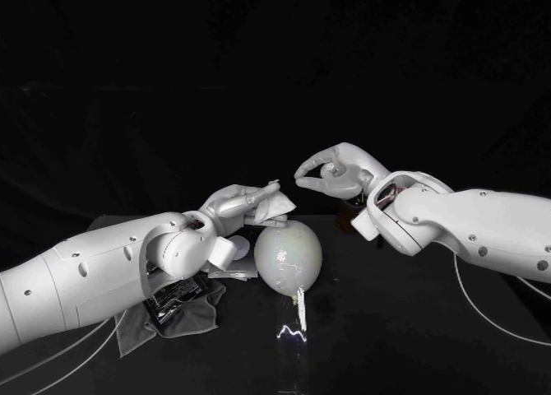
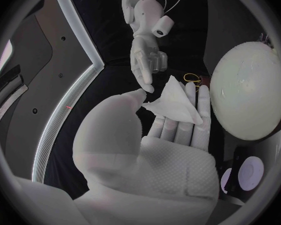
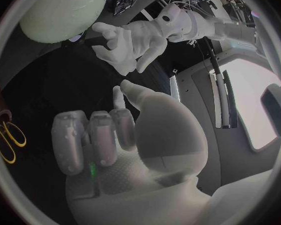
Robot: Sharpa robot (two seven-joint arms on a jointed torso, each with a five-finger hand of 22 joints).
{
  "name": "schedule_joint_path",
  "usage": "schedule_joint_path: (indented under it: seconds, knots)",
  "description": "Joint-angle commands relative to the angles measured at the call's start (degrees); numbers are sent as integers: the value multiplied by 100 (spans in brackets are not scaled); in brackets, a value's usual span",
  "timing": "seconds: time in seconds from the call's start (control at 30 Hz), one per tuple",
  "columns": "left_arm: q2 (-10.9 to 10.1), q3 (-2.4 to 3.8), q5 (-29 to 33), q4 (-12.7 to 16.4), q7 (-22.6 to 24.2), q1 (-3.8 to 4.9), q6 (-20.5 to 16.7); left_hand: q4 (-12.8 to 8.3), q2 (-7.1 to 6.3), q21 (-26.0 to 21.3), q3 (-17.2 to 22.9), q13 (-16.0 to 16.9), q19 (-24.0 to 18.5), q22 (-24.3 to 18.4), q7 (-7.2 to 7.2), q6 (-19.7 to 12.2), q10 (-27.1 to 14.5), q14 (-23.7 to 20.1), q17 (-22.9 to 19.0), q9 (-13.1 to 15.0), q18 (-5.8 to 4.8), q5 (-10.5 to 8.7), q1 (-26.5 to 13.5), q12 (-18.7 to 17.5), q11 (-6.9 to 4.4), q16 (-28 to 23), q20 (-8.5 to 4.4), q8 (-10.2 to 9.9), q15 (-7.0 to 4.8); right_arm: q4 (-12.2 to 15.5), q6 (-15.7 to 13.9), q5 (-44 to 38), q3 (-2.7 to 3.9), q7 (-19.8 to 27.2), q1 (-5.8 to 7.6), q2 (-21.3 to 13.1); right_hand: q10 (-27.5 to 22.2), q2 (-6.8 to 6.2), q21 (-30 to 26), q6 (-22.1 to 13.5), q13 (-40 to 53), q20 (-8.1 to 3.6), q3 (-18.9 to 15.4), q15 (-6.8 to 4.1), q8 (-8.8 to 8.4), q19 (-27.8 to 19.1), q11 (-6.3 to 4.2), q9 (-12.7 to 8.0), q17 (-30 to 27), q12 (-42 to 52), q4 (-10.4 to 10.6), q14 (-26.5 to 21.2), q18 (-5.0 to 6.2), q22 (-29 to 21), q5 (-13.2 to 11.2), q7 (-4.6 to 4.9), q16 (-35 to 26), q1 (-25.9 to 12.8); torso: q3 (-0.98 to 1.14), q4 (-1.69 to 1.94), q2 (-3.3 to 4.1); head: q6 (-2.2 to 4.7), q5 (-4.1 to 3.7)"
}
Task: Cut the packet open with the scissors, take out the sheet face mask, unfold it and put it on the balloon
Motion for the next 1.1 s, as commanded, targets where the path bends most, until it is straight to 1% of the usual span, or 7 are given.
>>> schedule_joint_path:
  seconds: [0.03, 0.33, 0.5, 0.67, 0.83, 1.0, 1.1]
  knots:
    - [-16, 9, 486, 41, -168, 5, 544, -9, -8, -44, -109, -8, 24, -4, 140, -73, -94, -46, -18, -19, 99, -9, -71, -28, 17, -53, 0, -53, 39, 145, -619, -1349, 2, 390, -111, -64, 298, -19, 19, 64, 1152, -13, -11, -35, -24, 602, -42, -15, 1510, 24, -38, 608, -36, 1509, 24, 6, 24, 37, 7, -2, -5, -11, 13]
    - [-47, 8, 777, 66, -234, 5, 837, 7, 209, -151, -566, -8, -78, -9, 276, -330, -473, -279, -90, -106, 96, -9, -561, -18, 146, -213, 52, -243, 155, 371, -1097, -2246, 0, 190, -338, -77, 295, -101, 19, 132, 1145, -21, -25, -42, -66, 602, -48, -58, 1510, 14, -46, 608, -36, 1509, 31, -2, 24, -13, 2, 7, -3, 15, 5]
    - [-63, 8, 809, 76, -215, 5, 962, -36, 39, -165, -744, -6, -82, -6, 281, -340, -503, -295, -101, -120, 97, -9, -417, -12, 152, -231, 57, -260, 162, 347, -1268, -2500, 0, 17, -395, -13, 282, -196, -5, 132, 1129, -22, -54, -38, -131, 586, -40, -104, 1510, -12, -46, 608, -29, 1500, 21, 10, 24, -68, 0, 18, -2, 16, -12]
    - [-80, 8, 746, 84, -190, 5, 1034, -219, -151, -204, -1017, -5, -124, -7, 279, -355, -545, -318, -120, -143, 94, -7, 283, -10, 157, -254, 71, -284, 171, 292, -1229, -2582, -1, -114, -416, 96, 278, -239, -13, 131, 1125, -20, -74, -33, -169, 581, -33, -131, 1510, -19, -34, 608, -27, 1497, 11, 19, 24, -105, -8, 13, -5, 13, -21]
    - [-87, 8, 619, 97, -160, 5, 1090, -700, 30, -228, -750, -8, -183, -7, 255, -371, -601, -357, -142, -165, 92, -7, 1303, -15, 148, -274, 84, -306, 172, 257, -1275, -2671, -2, -290, -430, 196, 276, -247, -24, 130, 1123, -20, -80, -31, -180, 574, -30, -139, 1510, -22, -28, 608, -24, 1493, 7, 21, 24, -117, -6, 16, -8, 8, -25]
    - [-92, 8, 510, 110, -115, 4, 1174, -1051, 183, -232, -309, -15, -223, -6, 224, -375, -645, -389, -163, -195, 93, 2, 1920, -23, 124, -285, 80, -339, 160, 225, -1350, -2722, -2, -439, -437, 263, 274, -249, -27, 126, 1120, -19, -81, -30, -189, 572, -29, -144, 1510, -27, -26, 608, -23, 1492, 8, 23, 24, -121, -5, 14, -5, 5, -11]
    - [-91, 8, 465, 111, -78, 4, 1199, -1220, 148, -242, 145, -19, -295, -8, 187, -297, -699, -434, -192, -229, 88, -1, 2092, -29, 120, -296, 82, -375, 165, 207, -1332, -2724, -2, -478, -438, 290, 278, -239, -23, 134, 1124, -18, -78, -29, -194, 575, -28, -149, 1510, -20, -14, 608, -25, 1493, 8, 24, 24, -130, -4, 12, -6, 0, -12]
